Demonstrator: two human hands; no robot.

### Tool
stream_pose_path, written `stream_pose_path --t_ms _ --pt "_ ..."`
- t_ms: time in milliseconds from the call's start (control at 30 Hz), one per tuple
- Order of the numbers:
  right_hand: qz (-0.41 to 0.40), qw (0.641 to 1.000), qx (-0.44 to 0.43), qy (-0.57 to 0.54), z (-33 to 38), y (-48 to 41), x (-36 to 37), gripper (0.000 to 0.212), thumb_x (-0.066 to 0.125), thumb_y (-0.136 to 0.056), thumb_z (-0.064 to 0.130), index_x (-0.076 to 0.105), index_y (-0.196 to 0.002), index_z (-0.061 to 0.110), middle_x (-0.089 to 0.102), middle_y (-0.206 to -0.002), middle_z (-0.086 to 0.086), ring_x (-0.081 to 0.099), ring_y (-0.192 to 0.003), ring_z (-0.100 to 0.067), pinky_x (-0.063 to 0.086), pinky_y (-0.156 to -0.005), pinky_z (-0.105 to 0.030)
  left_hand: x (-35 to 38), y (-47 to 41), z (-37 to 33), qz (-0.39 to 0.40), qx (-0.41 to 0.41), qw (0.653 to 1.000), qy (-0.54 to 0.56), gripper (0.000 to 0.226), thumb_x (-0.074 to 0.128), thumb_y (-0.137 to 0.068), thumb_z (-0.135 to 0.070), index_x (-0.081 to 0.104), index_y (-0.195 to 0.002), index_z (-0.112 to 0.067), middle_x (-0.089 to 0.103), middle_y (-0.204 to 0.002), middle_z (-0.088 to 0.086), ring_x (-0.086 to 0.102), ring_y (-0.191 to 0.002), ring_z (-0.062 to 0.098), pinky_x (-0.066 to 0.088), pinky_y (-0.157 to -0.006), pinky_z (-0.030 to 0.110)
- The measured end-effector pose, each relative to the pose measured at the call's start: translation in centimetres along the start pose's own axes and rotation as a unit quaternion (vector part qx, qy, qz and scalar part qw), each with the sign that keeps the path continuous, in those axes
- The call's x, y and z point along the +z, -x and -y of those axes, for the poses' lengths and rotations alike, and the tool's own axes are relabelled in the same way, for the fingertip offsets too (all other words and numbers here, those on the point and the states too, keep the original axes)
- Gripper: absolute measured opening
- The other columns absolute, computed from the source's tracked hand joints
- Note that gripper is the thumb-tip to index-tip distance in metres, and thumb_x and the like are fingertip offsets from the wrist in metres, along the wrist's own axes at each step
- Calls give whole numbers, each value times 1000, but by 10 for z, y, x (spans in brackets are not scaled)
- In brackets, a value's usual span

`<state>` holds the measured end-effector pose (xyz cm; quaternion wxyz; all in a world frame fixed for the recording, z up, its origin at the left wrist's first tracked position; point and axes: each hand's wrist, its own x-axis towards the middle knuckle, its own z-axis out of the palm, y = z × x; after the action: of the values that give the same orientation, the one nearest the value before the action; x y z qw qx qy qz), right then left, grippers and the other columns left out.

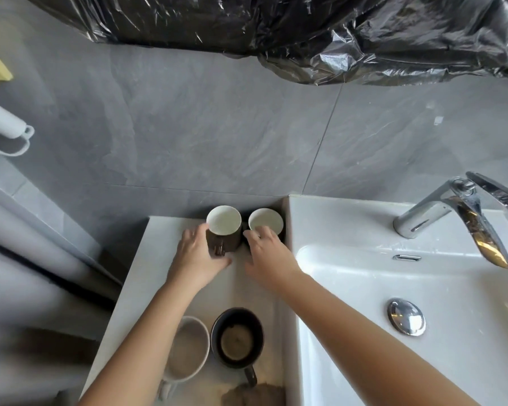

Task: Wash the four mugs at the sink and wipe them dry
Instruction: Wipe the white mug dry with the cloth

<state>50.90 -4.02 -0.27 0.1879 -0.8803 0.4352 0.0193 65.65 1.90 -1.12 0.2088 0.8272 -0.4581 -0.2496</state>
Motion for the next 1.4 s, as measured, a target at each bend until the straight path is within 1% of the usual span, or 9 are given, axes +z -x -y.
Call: stream_pose_path --t_ms 100,200,333,467,633,800,967,1267,1400 --pt "43 999 -18 -21 15 39 7 57 53 -92 22 36 -145 11 37 -141 -12 32 -137 -31 34 -111 -36 -7 43 20 62 18 997 -34 78 73 -76 -43 33 -143 -31 36 -141 -3 38 -132 18 38 -100 33" --pt "96 995 -15 -23 26 78 16 60 54 -93 30 32 -148 20 37 -142 -10 36 -133 -33 40 -107 -41 -12 84 39 109 21 992 -59 84 68 -78 -51 23 -147 -37 31 -147 -6 36 -135 16 39 -103 36" --pt "147 989 -25 -7 36 107 31 75 63 -87 41 23 -150 36 33 -145 -7 39 -130 -34 50 -96 -45 -17 120 56 144 49 982 -115 86 68 -73 -51 22 -146 -44 28 -146 -12 33 -134 12 44 -96 32" --pt "164 985 -35 40 42 109 39 89 70 -84 32 13 -152 41 27 -146 -10 37 -129 -35 53 -89 -43 -14 133 63 144 78 969 -187 88 68 -74 -37 20 -148 -43 18 -149 -12 24 -136 12 48 -85 27" --pt "167 983 -48 58 46 103 43 89 74 -80 23 20 -149 36 29 -138 -11 39 -122 -33 52 -90 -41 -9 130 65 122 85 960 -239 82 67 -78 -29 22 -146 -39 23 -143 -8 30 -129 18 49 -83 31" --pt "157 986 -36 51 56 83 37 85 78 -75 31 28 -144 32 35 -130 -11 47 -114 -35 51 -85 -41 -19 109 66 120 40 968 -218 84 71 -71 -35 27 -142 -35 32 -134 -4 38 -121 20 49 -83 33" --pt "97 985 -54 132 83 40 27 79 76 -71 45 36 -138 27 45 -126 -14 47 -114 -35 36 -92 -40 -48 65 82 102 17 976 -190 82 72 -65 -33 33 -138 -34 37 -125 -2 43 -116 24 47 -91 38" --pt "45 987 -61 143 116 -47 22 73 78 -68 46 42 -126 21 52 -116 -16 47 -111 -35 30 -94 -44 -86 -19 98 71 -13 982 -175 84 76 -68 -33 33 -140 -35 34 -133 2 40 -122 27 44 -88 36" --pt "37 988 -48 145 116 -78 16 70 77 -70 47 43 -126 20 52 -118 -16 47 -113 -35 29 -97 -44 -91 -48 102 68 -12 985 -157 89 79 -67 -32 33 -143 -33 35 -135 4 41 -126 28 44 -95 37"
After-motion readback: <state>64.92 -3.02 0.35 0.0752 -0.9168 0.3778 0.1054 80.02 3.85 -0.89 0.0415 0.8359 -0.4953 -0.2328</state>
